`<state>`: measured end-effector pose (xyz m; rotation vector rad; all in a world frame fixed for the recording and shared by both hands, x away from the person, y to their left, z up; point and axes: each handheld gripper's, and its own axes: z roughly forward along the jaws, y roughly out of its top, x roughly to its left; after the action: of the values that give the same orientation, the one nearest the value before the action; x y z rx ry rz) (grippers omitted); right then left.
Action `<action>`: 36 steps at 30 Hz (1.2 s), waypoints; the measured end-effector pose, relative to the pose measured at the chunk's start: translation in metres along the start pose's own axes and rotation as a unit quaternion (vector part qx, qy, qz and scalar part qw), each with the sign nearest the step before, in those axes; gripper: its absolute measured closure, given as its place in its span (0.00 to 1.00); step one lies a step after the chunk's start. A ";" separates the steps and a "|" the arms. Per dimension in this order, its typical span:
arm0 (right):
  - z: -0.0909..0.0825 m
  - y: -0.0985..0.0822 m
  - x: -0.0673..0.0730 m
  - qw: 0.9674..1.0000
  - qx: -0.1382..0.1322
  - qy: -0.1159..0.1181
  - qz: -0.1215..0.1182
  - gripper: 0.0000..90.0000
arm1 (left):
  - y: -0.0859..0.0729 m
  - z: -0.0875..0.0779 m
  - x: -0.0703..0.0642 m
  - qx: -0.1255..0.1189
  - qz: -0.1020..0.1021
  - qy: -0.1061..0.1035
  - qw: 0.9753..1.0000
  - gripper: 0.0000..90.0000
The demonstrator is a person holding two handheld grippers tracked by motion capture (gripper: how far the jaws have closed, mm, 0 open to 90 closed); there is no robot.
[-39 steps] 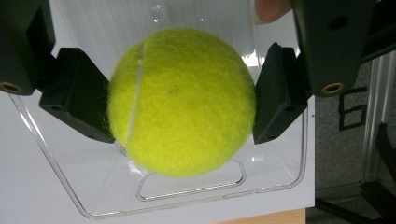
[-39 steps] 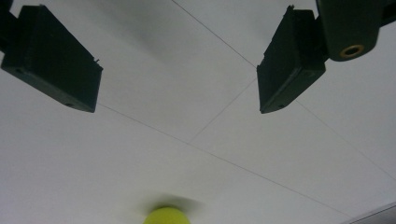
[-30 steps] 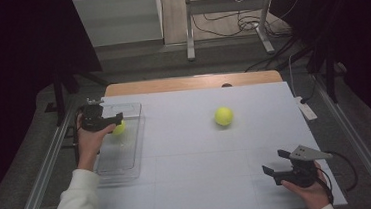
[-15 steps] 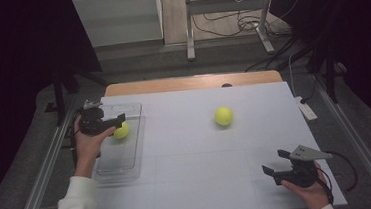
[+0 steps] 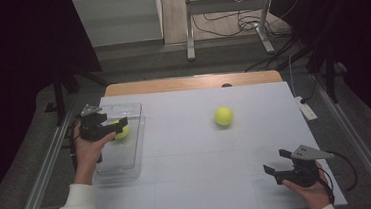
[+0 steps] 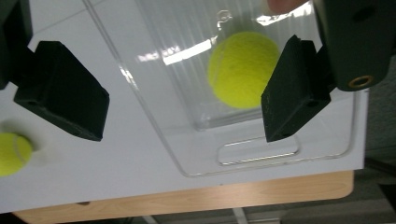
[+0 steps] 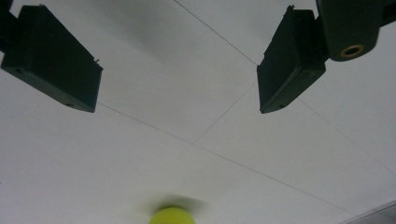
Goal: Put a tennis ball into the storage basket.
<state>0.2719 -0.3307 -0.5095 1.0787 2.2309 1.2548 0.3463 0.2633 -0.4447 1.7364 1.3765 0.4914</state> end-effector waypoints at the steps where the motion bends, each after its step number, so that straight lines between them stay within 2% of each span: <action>1: 0.000 0.000 0.000 1.000 0.000 0.001 0.000 0.15 | -0.001 -0.001 -0.002 -0.003 0.003 -0.002 1.000 0.18; 4: 0.000 0.000 0.000 1.000 0.000 0.001 0.000 0.15 | -0.004 -0.002 -0.005 -0.010 0.003 -0.013 1.000 0.18; 13: 0.001 0.001 0.000 1.000 -0.001 0.005 -0.001 0.15 | -0.007 -0.008 -0.013 -0.020 0.006 -0.024 0.999 0.18; 15: 0.001 0.001 0.000 1.000 -0.001 0.005 -0.002 0.15 | -0.007 -0.011 -0.015 -0.028 -0.001 -0.039 0.999 0.18; 16: 0.001 0.001 0.000 1.000 -0.002 0.006 -0.001 0.15 | -0.006 -0.013 -0.016 -0.037 -0.005 -0.040 0.999 0.18; 19: 0.000 0.001 0.000 1.000 -0.002 0.007 -0.001 0.15 | -0.004 -0.016 -0.020 -0.044 0.005 -0.035 0.998 0.19; 23: 0.000 0.002 -0.001 1.000 -0.004 0.007 0.001 0.15 | -0.002 -0.017 -0.026 -0.047 0.013 -0.047 0.998 0.19; 32: 0.002 0.003 -0.001 1.000 0.000 0.003 -0.002 0.15 | 0.000 -0.021 -0.032 -0.054 0.017 -0.075 0.996 0.19; 36: 0.001 0.001 -0.001 1.000 0.002 0.001 -0.001 0.16 | 0.001 -0.018 -0.037 -0.050 0.023 -0.083 0.995 0.19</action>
<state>0.2734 -0.3310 -0.5092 1.0780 2.2355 1.2525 0.3216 0.2354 -0.4260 1.6907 1.1777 0.4229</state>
